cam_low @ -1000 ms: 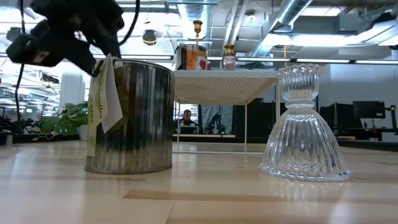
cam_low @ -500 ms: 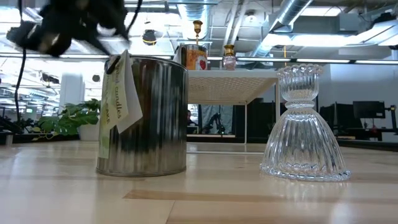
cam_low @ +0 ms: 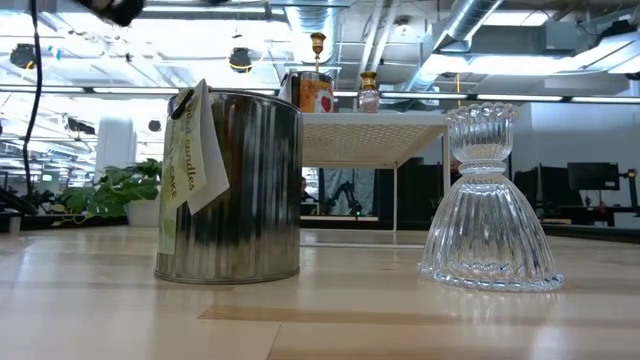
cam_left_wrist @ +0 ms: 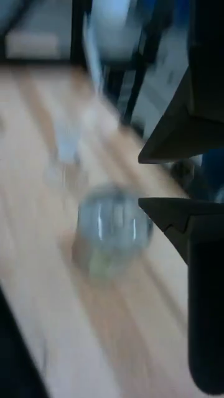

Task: Pick & Place candle stick holders
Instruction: Put the silver scented candle on the shelf

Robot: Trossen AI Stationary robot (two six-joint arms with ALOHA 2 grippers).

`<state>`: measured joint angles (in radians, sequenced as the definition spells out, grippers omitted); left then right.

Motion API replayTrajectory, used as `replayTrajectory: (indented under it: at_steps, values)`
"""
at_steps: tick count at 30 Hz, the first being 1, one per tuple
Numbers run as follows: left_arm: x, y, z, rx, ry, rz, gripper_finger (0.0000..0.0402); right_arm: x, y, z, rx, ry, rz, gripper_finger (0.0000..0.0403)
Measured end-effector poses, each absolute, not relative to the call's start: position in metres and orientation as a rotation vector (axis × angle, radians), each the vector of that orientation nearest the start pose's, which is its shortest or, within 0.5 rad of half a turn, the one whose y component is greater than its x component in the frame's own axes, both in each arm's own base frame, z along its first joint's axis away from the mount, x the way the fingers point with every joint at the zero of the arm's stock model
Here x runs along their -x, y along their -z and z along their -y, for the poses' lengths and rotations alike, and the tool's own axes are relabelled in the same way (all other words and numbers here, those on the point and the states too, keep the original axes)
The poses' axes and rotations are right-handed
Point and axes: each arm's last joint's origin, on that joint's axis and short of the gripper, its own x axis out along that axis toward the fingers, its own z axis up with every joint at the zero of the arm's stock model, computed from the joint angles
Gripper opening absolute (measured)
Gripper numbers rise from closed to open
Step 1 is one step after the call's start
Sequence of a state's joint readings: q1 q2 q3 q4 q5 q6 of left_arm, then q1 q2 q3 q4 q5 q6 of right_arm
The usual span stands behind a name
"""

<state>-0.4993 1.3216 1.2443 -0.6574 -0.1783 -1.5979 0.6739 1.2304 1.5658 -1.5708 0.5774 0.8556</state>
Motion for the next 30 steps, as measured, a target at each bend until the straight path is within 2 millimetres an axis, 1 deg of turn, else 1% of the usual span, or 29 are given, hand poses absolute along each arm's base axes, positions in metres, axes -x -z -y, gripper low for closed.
replayTrajectory:
  at_steps: [2, 4, 10, 12, 16, 20, 30]
  values:
    - [-0.243, -0.329, 0.125, 1.224, -0.386, -0.82, 0.0093, -0.146, -0.403, -0.096, -0.06, 0.331, -0.924, 0.0129]
    - [-0.247, -0.322, 0.125, 1.208, -0.42, -0.84, 0.0092, -0.146, -0.403, -0.096, -0.06, 0.331, -0.924, 0.0129]
    - [-0.265, -0.299, 0.132, 1.157, -0.425, -0.962, 0.0092, -0.146, -0.403, -0.096, -0.06, 0.331, -0.924, 0.0129]
    - [-0.27, -0.294, 0.132, 1.148, -0.425, -0.975, 0.0093, -0.146, -0.403, -0.096, -0.057, 0.329, -0.925, 0.0129]
    - [-0.276, -0.29, 0.13, 1.119, -0.413, -0.972, 0.01, -0.146, -0.403, -0.096, -0.048, 0.325, -0.926, 0.0129]
    - [-0.278, -0.288, 0.13, 1.111, -0.417, -0.976, 0.0106, -0.146, -0.403, -0.096, -0.046, 0.323, -0.927, 0.0129]
    - [-0.287, -0.271, 0.135, 1.066, -0.434, -1.022, 0.0112, -0.146, -0.403, -0.096, -0.046, 0.322, -0.928, 0.0129]
